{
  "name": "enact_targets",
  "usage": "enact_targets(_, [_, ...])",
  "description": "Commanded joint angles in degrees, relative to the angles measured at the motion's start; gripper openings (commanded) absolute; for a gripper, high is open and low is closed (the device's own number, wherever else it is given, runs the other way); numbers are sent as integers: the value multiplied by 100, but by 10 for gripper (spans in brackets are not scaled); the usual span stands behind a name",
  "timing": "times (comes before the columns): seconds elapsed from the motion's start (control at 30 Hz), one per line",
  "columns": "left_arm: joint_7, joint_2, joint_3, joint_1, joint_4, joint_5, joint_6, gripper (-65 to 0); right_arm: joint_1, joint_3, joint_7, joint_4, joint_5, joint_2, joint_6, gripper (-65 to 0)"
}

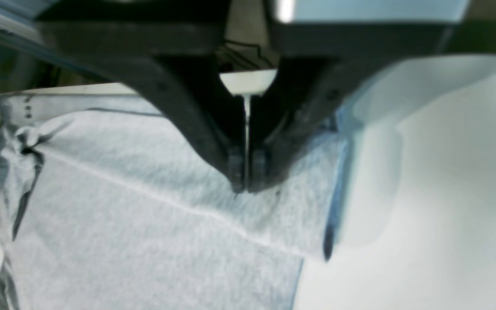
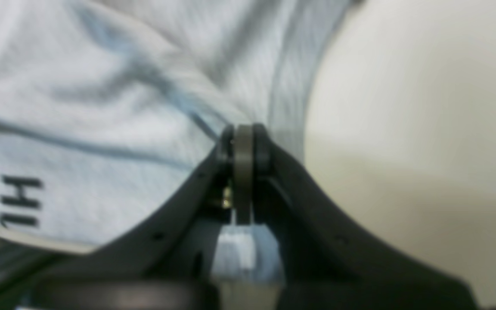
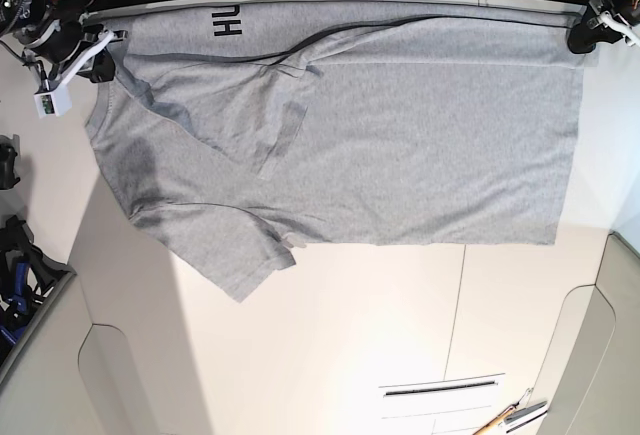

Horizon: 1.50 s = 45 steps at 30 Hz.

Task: Fold the T-shirt properly
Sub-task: 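Release the right gripper and move it toward the sleeve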

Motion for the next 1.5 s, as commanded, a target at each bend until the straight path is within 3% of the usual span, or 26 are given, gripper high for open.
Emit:
enact_targets(0.0, [11, -114, -59, 35, 55, -195, -14, -517, 74, 48, 72, 79, 118, 74, 22, -650])
enact_targets(0.07, [20, -114, -59, 33, 72, -326, -14, -469, 236, 48, 70, 79, 240, 74, 22, -650])
enact_targets(0.3, [13, -114, -59, 33, 426, -402, -14, -469, 925, 48, 76, 79, 308, 72, 20, -650])
enact_targets(0.4, [13, -111, -59, 20, 723, -400, -14, -468, 1316, 48, 162, 76, 295, 72, 20, -510])
enact_targets(0.47, [11, -114, -59, 17, 942, -400, -14, -466, 1596, 48, 431, 76, 98, 61, 20, -452])
enact_targets(0.6, [-44, -111, -59, 17, 1325, -332, -14, -369, 2192, 48, 942, 74, -590, 63, 13, -417])
enact_targets(0.7, [-142, -114, -59, 17, 1429, -203, -14, -360, 2594, 48, 944, 44, -927, 63, 9, -372])
enact_targets(0.8, [-144, -111, -59, 20, 1429, -146, -14, -360, 2861, 48, 1001, -179, -1001, 66, -4, -369])
enact_targets(0.97, [-212, -111, -59, 20, 1429, -59, -14, -360, 3423, 46, 999, -1368, -975, 144, 31, -369])
enact_targets(1.23, [-323, -111, -59, 15, 1429, -13, -14, -360, 4221, -74, 686, -4039, -155, 726, 439, -342])
enact_targets(1.47, [-332, -111, -57, -133, 1427, -13, -14, -360, 4275, -890, 205, -4787, 219, 754, 466, -342])
